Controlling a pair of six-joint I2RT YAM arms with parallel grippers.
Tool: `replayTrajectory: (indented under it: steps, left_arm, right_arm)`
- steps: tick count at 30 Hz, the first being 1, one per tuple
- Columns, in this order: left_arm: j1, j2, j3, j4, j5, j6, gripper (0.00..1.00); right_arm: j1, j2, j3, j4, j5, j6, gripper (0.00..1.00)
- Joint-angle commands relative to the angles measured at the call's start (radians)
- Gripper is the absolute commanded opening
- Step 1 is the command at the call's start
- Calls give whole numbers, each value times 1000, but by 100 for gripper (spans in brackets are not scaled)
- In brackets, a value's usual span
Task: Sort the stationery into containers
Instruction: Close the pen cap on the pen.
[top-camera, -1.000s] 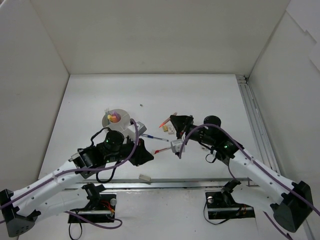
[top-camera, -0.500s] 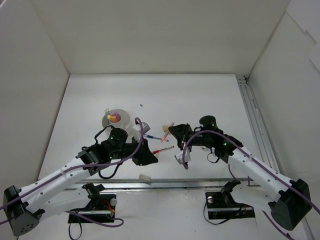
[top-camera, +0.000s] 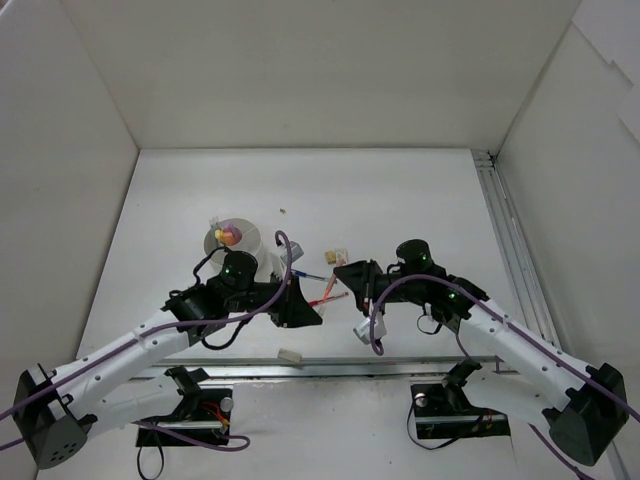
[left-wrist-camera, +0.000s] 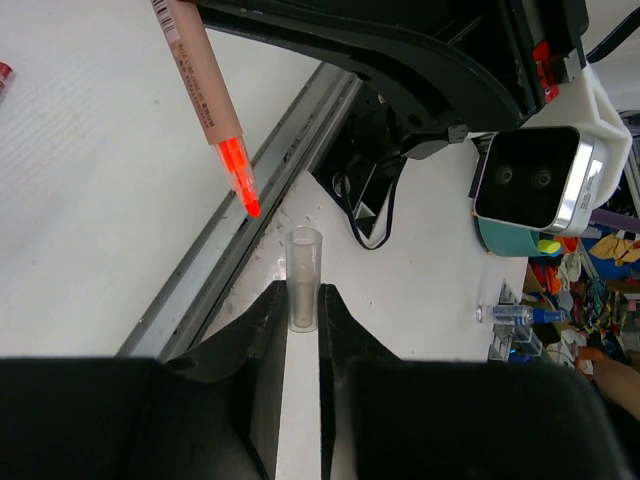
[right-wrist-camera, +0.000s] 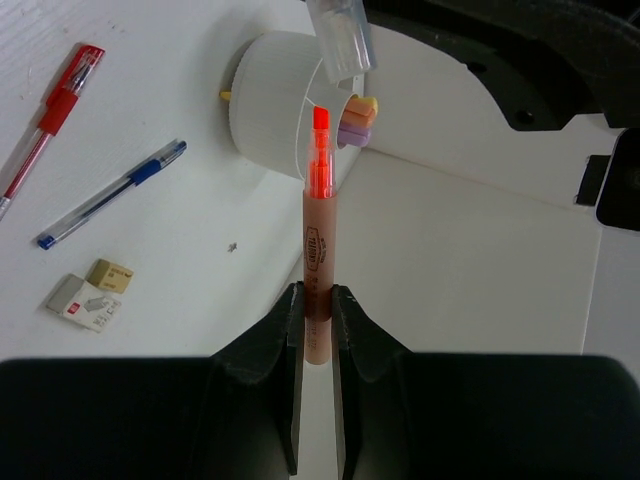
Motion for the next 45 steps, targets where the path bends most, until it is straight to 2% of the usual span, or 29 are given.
replayTrajectory:
  steps: [1, 21, 28, 45]
  left_arm:
    - [5, 14, 13, 103, 63, -18, 0]
    - [32, -1, -39, 128, 94, -57, 0]
    - [32, -15, -48, 128, 85, -65, 0]
    - [42, 9, -42, 128, 106, -62, 0]
  right_arm:
    - [23, -14, 17, 28, -19, -37, 0]
    - [66, -40, 31, 19, 45, -31, 0]
    - [75, -42, 35, -56, 96, -59, 0]
    - [101, -33, 54, -47, 96, -28, 0]
